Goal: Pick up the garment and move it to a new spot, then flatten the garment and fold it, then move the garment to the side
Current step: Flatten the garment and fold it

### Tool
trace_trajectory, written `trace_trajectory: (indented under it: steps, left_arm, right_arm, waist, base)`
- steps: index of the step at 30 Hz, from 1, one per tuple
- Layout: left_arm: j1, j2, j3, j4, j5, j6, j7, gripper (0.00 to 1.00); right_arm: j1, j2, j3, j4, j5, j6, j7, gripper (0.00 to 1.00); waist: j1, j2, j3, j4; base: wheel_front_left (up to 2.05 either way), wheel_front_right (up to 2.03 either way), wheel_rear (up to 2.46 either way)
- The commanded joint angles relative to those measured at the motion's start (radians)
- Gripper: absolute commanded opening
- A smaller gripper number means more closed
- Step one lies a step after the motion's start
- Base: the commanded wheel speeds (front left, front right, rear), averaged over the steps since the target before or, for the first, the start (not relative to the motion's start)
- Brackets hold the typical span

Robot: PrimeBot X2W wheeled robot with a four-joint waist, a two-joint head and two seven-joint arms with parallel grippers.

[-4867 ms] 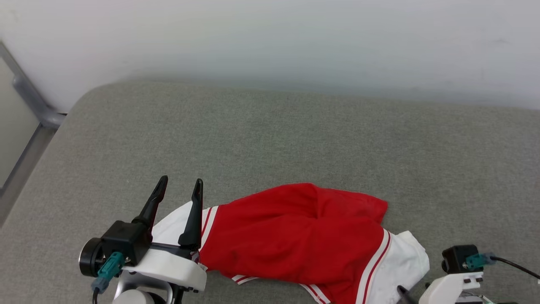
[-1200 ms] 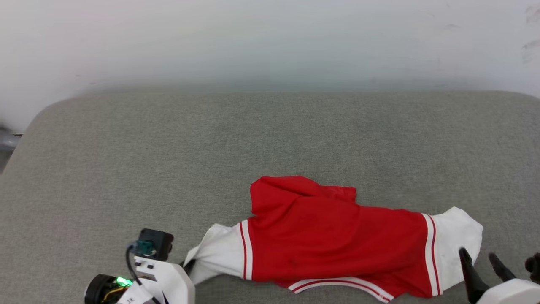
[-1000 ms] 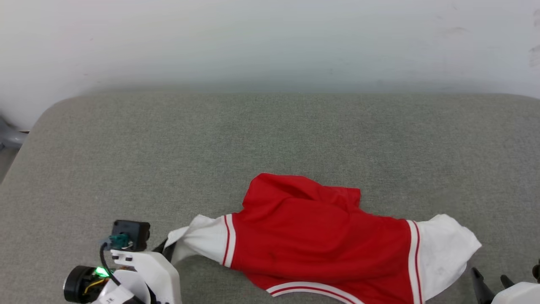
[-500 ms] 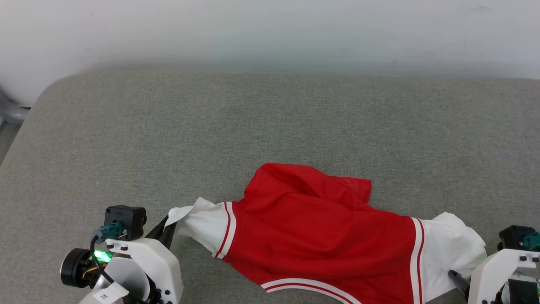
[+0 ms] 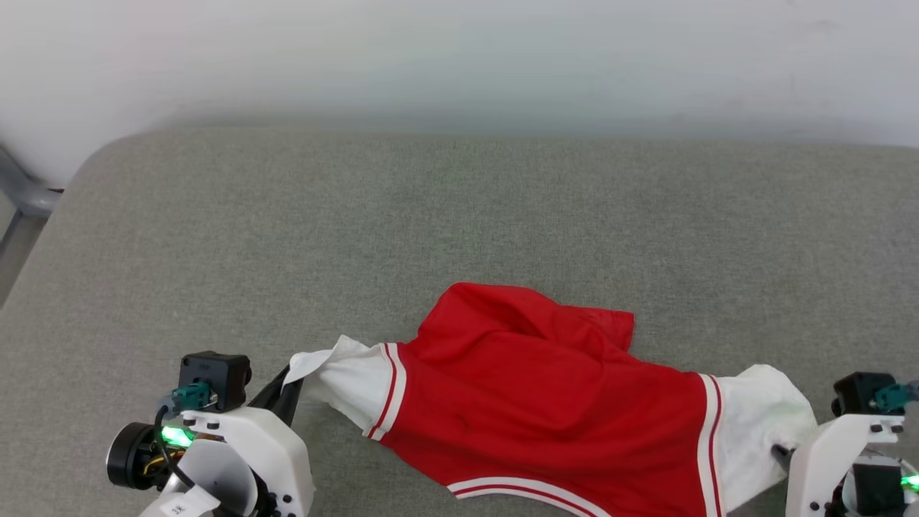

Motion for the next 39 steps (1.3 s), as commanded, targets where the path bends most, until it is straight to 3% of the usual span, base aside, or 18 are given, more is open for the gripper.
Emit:
trace_trajectory:
  steps: [1,9,15,24,33,39]
  left_arm:
    - [0.005,0.005,0.007,-0.006,0.008,0.006,-0.011,0.00]
    - [-0.051,0.030,0.050,-0.044,0.036,0.026,-0.053,0.00]
    - [-0.179,0.032,0.092,-0.050,0.037,0.011,-0.077,0.00]
    - [-0.506,-0.012,0.102,0.092,0.029,-0.074,-0.095,0.00]
    - [-0.881,-0.048,0.111,0.369,0.057,-0.172,-0.179,0.00]
    - [-1.099,-0.053,0.119,0.541,0.090,-0.212,-0.258,0.00]
  right_arm:
    - [0.006,-0.012,-0.004,-0.029,-0.004,0.000,-0.017,0.00]
    - [-0.024,-0.032,-0.025,-0.208,-0.040,0.000,-0.065,0.00]
    - [-0.129,-0.050,-0.016,-0.271,-0.075,0.000,-0.076,0.00]
    - [-0.430,-0.084,0.014,-0.204,-0.123,0.000,-0.125,0.00]
    - [-0.817,-0.132,0.066,-0.058,-0.164,0.000,-0.203,0.00]
    - [-1.077,-0.135,0.110,0.060,-0.205,-0.001,-0.270,0.00]
  waist:
    - [-0.0001,-0.0001,-0.022,-0.004]
    - [-0.0001,-0.0001,-0.084,-0.024]
    - [-0.0001,-0.0001,-0.072,-0.043]
    - [-0.0001,-0.0001,0.032,-0.053]
    - [-0.0001,-0.0001,0.177,-0.062]
    - [-0.0001,-0.0001,0.261,-0.076]
  base:
    - [0.00,0.00,0.00]
    - [0.00,0.00,0.00]
    - [0.00,0.00,0.00]
    - [0.00,0.00,0.00]
    - [0.00,0.00,0.00]
    - [0.00,0.00,0.00]
